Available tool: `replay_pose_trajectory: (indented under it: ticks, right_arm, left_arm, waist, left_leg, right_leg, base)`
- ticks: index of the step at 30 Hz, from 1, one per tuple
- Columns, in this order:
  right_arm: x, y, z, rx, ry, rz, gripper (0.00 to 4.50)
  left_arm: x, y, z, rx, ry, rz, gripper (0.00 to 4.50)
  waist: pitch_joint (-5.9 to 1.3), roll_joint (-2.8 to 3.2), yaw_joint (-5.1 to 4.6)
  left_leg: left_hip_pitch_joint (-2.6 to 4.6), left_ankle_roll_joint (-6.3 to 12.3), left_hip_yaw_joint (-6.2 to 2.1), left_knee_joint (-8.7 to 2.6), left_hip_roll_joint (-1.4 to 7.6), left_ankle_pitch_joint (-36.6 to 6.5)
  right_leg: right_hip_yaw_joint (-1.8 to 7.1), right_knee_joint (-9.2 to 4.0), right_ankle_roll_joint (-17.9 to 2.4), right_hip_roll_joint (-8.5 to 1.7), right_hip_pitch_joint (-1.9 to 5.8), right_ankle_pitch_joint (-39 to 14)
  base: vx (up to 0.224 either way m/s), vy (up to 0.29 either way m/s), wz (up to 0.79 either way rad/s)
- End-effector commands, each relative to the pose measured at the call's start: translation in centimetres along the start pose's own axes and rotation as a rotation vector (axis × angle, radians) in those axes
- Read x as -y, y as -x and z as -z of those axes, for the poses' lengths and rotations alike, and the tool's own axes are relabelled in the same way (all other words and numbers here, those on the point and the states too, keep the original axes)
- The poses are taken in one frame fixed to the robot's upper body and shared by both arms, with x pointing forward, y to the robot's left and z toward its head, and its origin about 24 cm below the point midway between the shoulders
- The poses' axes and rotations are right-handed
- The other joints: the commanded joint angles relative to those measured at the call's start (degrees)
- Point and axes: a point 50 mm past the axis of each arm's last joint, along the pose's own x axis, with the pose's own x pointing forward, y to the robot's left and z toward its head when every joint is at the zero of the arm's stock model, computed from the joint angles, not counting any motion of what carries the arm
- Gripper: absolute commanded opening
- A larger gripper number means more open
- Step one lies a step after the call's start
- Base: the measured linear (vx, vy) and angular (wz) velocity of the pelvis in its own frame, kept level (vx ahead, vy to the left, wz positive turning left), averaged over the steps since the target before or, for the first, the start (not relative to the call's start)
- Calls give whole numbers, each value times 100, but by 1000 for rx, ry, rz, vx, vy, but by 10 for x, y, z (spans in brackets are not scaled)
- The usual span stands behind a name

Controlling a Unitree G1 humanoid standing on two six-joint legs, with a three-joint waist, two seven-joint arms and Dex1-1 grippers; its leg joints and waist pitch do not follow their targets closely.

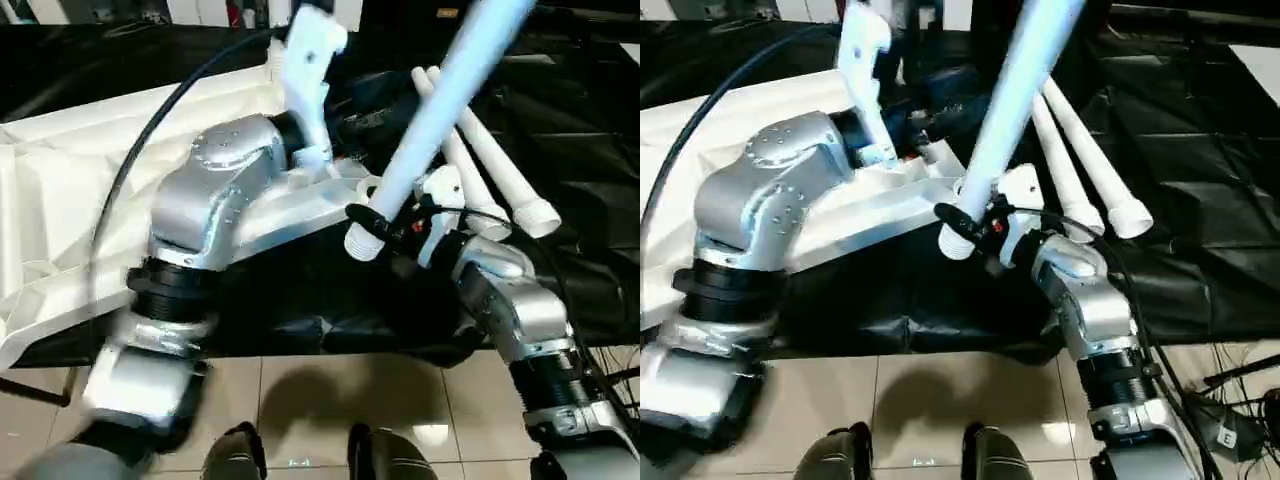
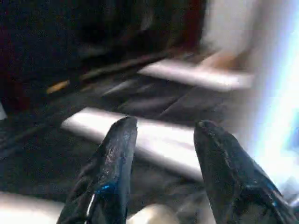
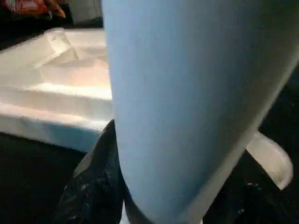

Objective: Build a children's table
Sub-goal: Insert table leg to table base

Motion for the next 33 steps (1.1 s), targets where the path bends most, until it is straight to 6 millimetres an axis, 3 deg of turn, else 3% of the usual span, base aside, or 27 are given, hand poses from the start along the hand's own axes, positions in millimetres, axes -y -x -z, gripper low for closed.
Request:
replay_pose_trajectory:
  ticks: [1,3,4,5,6,8,12,14,17,26,33]
  right_arm:
    - [5,3,-23,65,31,-8,183]
    - [15,8,-30,53,69,26,183]
    - [23,11,-34,36,98,64,183]
    - [23,11,-34,36,98,64,183]
    - [33,16,-33,11,122,118,183]
    - [37,19,-32,3,124,143,183]
    - [40,24,-31,-7,121,161,183]
    - [39,25,-31,-10,116,160,183]
    - [38,26,-31,-12,116,160,183]
    - [36,29,-28,-22,116,158,183]
    - [36,28,-29,-24,123,155,183]
  left_arm:
    - [-2,2,14,-63,-20,1,253]
    - [-2,7,38,-186,-24,38,260]
    - [-2,11,59,-289,-44,59,260]
    - [-2,11,59,-289,-44,59,266]
    - [-2,12,79,-354,-45,56,279]
    - [-1,12,87,-379,-51,63,299]
    - [3,9,108,-439,-22,108,302]
    - [2,7,121,-492,-31,111,302]
    - [1,7,125,-514,-37,118,302]
    - [-7,7,132,-557,-10,141,230]
    - [-7,6,135,-587,48,172,177]
  waist:
    - [-583,-12,31]
    - [-592,-6,46]
    - [-599,-8,56]
    - [-602,-1,59]
    - [-606,-6,66]
    - [-624,-3,87]
    - [-626,-22,132]
    - [-615,-4,138]
    - [-609,0,149]
    - [-580,21,157]
    - [-611,20,166]
  left_leg:
    - [179,813,-11,-300,117,-88]
    - [183,781,2,-290,113,50]
    - [191,792,3,-282,109,85]
    - [199,812,1,-284,117,116]
    - [189,829,15,-272,103,167]
    - [181,843,17,-264,104,228]
    - [172,846,18,-265,94,95]
    - [166,839,17,-264,85,21]
    - [175,788,5,-276,97,-80]
    - [182,499,-11,-318,108,-548]
    - [175,554,-11,-304,104,-404]
  right_leg:
    - [241,-284,-1499,-333,503,358]
    - [243,-253,-1576,-324,492,547]
    - [241,-254,-1572,-319,482,586]
    - [241,-249,-1578,-319,474,602]
    - [242,-240,-1600,-311,478,710]
    - [248,-224,-1670,-326,489,886]
    - [248,-230,-1711,-340,513,896]
    - [247,-254,-1703,-335,508,819]
    - [246,-263,-1675,-345,512,685]
    - [239,-355,-1591,-372,497,-139]
    - [238,-330,-1663,-373,501,125]
  base:
    - [0,0,0]
    - [0,0,0]
    - [0,0,0]
    - [0,0,0]
    - [0,0,0]
    - [0,0,0]
    - [0,0,0]
    - [0,0,0]
    - [0,0,0]
    - [0,0,0]
    - [0,0,0]
